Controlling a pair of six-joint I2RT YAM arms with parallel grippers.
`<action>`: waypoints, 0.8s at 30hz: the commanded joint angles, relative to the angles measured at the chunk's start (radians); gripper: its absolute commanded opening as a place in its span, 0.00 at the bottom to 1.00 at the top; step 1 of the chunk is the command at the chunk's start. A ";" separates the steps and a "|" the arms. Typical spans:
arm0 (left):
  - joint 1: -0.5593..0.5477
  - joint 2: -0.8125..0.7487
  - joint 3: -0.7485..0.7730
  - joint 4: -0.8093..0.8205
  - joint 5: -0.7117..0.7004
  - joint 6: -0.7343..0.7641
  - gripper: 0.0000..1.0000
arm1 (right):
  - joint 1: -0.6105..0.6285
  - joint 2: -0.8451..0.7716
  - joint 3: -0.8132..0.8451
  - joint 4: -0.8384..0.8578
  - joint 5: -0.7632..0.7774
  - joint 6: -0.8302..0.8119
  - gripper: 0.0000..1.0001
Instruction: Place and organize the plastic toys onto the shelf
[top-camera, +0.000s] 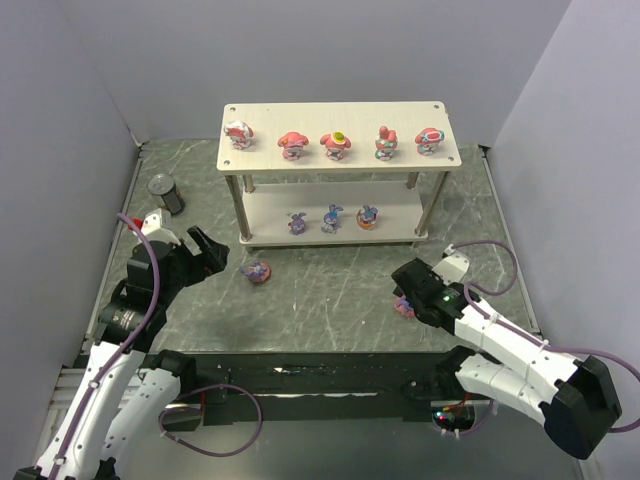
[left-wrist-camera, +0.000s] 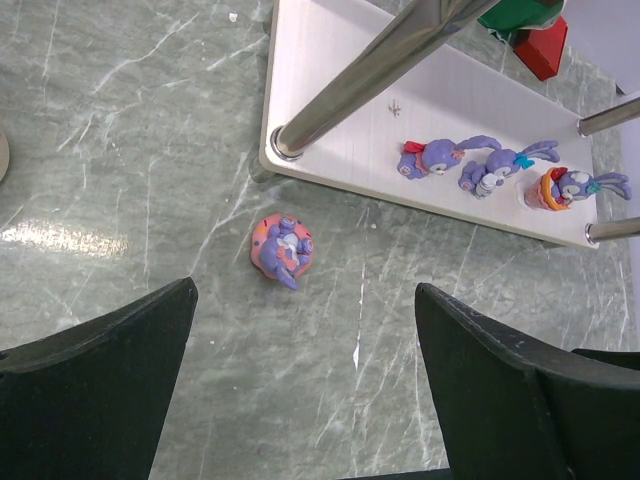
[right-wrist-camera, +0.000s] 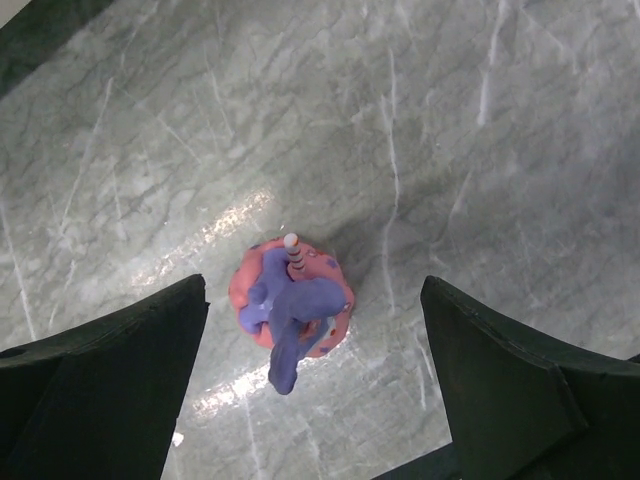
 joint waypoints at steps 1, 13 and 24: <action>0.006 -0.009 0.016 0.029 0.004 0.001 0.96 | 0.003 -0.013 -0.024 0.049 -0.031 0.022 0.91; 0.008 -0.009 0.016 0.032 0.004 0.001 0.96 | 0.003 -0.044 -0.049 0.078 -0.042 0.059 0.57; 0.008 -0.012 0.016 0.030 0.005 0.001 0.96 | 0.003 -0.085 -0.018 0.046 -0.044 0.065 0.51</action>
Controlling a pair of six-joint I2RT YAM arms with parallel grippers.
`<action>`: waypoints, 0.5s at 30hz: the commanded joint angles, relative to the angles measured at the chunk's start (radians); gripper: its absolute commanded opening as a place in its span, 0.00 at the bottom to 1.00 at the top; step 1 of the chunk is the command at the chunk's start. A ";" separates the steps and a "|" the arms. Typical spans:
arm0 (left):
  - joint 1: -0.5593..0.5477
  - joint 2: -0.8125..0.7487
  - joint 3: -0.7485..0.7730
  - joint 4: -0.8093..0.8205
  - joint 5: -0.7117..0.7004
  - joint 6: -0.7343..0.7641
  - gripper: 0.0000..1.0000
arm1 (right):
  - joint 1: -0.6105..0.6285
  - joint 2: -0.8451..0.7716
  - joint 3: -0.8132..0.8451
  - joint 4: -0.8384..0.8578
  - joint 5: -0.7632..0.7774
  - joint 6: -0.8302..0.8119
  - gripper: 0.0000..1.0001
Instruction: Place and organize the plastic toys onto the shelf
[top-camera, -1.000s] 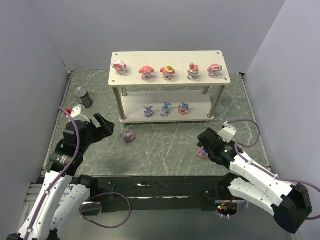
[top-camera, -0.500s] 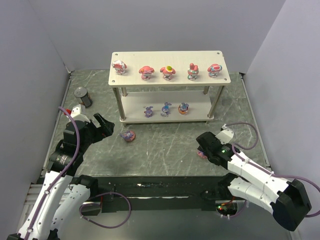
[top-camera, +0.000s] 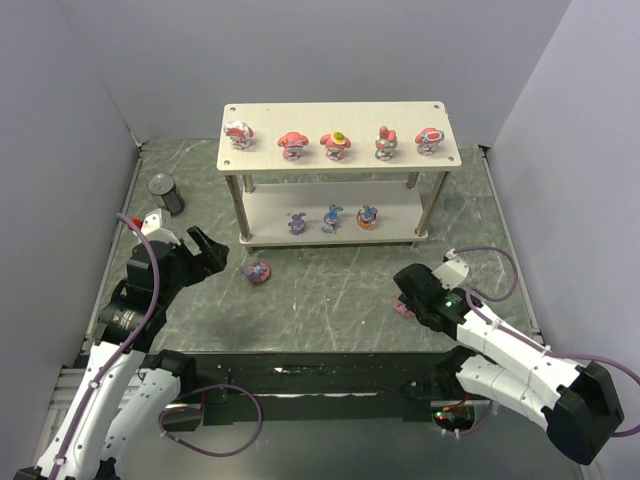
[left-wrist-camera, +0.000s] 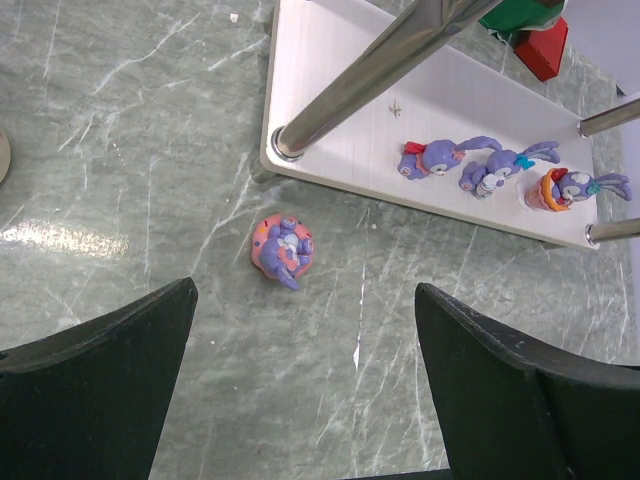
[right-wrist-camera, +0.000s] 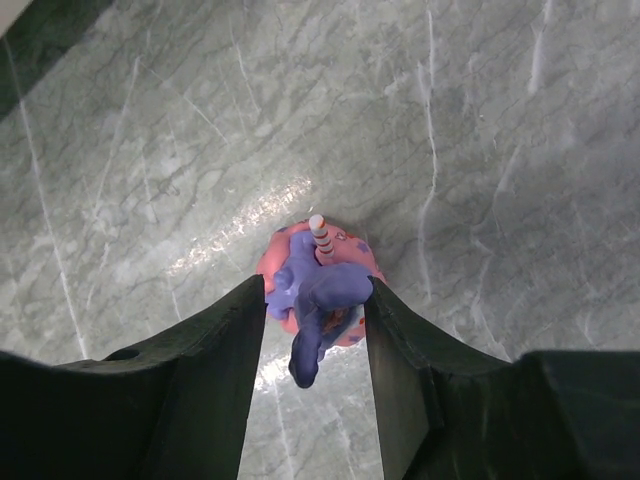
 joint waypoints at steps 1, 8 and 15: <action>0.005 -0.010 0.016 0.030 0.005 0.001 0.96 | 0.005 -0.056 0.032 -0.021 0.026 0.013 0.51; 0.006 -0.012 0.016 0.032 0.008 0.003 0.96 | 0.003 -0.111 0.043 -0.057 0.031 0.018 0.47; 0.006 -0.009 0.016 0.032 0.007 0.003 0.96 | 0.003 -0.099 0.054 -0.054 0.031 0.019 0.33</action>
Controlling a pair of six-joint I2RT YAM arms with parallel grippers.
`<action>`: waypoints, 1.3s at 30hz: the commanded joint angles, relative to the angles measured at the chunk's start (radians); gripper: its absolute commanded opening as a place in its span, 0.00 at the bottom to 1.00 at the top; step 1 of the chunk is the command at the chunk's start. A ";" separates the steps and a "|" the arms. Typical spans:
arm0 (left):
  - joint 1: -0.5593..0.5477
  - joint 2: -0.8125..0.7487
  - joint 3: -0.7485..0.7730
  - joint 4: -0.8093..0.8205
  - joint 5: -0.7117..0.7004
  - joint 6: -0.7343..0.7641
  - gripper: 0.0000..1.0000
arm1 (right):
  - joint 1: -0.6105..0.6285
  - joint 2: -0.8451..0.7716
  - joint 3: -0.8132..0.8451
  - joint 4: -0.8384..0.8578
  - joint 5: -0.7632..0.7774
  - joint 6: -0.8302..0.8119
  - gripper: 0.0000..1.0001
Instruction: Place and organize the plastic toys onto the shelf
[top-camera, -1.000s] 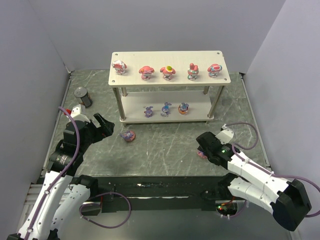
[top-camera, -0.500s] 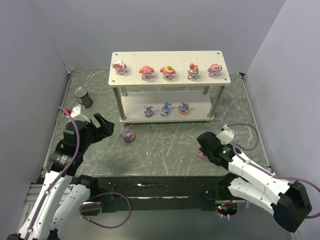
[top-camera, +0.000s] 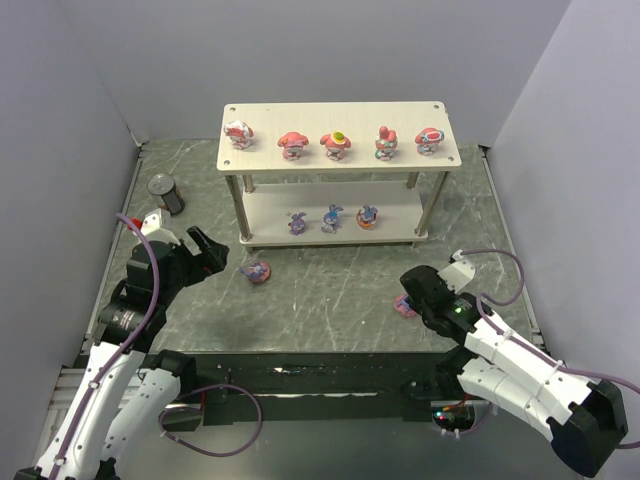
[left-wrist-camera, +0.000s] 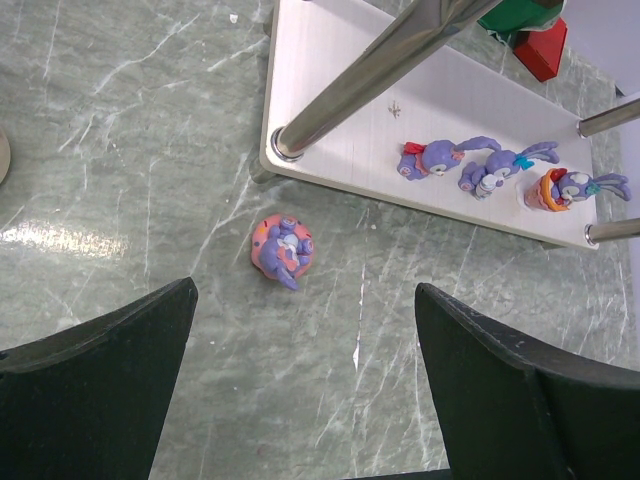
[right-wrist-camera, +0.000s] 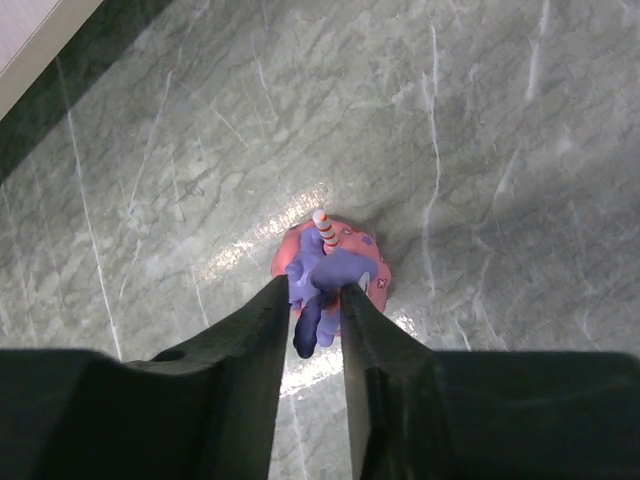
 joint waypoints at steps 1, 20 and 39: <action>0.006 -0.008 0.016 0.032 0.007 0.003 0.96 | 0.005 0.003 0.053 -0.021 0.032 0.021 0.32; 0.006 -0.010 0.015 0.032 0.008 0.001 0.96 | 0.003 0.000 0.107 0.008 0.049 -0.007 0.00; 0.006 -0.014 0.015 0.028 0.005 0.000 0.96 | -0.037 0.265 0.375 0.089 0.270 0.105 0.00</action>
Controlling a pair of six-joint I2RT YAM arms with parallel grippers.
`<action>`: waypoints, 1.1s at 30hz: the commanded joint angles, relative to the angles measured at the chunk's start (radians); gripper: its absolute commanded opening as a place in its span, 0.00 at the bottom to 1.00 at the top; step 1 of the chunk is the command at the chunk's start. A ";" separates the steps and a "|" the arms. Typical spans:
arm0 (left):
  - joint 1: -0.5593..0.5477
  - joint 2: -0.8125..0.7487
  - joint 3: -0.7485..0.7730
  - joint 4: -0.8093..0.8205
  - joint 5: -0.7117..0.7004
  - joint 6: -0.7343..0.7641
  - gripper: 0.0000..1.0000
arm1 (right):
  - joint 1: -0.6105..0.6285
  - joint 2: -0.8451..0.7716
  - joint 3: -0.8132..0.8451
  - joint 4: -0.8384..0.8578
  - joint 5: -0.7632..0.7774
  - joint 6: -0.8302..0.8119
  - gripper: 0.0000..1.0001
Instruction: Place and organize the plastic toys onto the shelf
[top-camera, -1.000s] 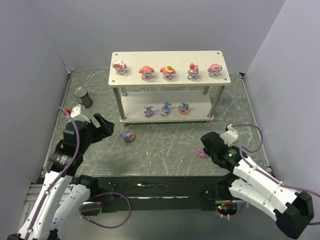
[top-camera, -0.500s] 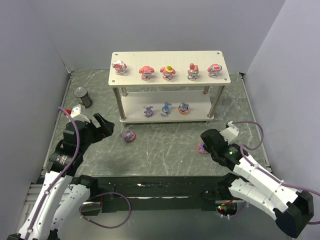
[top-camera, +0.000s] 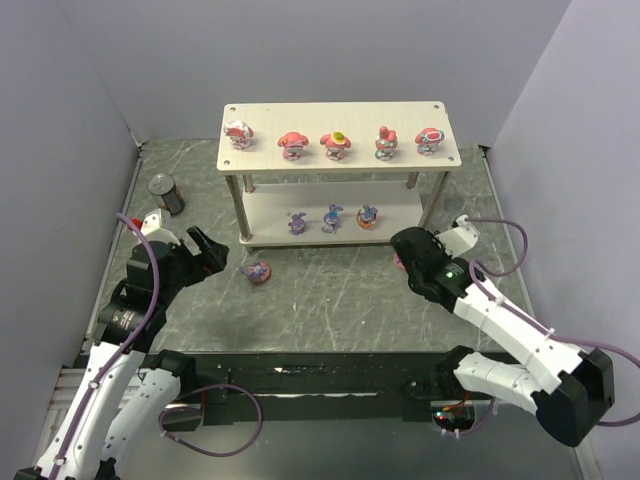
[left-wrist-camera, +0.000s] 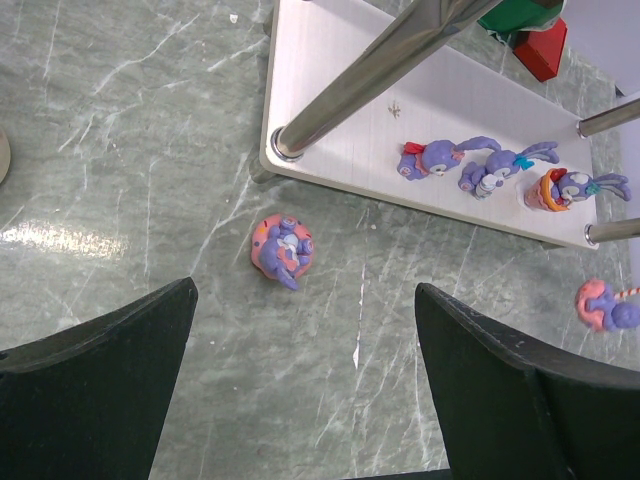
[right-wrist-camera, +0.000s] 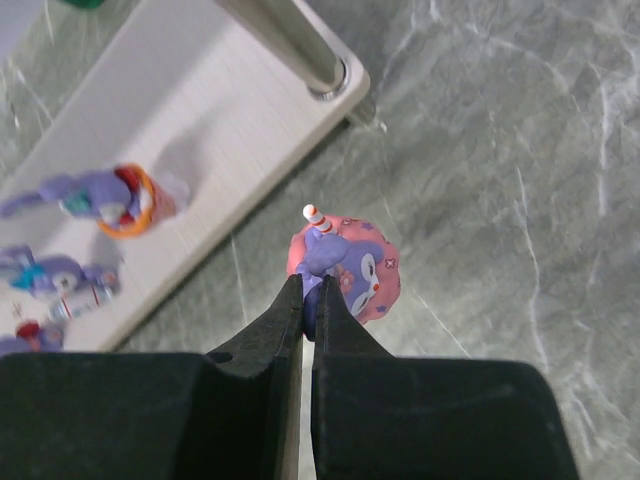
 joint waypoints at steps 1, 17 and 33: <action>0.006 -0.014 0.015 0.028 0.007 0.000 0.96 | -0.019 0.072 0.100 0.040 0.110 0.084 0.00; 0.006 -0.008 0.013 0.028 0.004 -0.003 0.96 | -0.057 0.273 0.190 0.018 0.160 0.376 0.00; 0.006 0.027 0.012 0.032 0.010 -0.002 0.96 | -0.118 0.382 0.235 0.213 0.137 0.257 0.00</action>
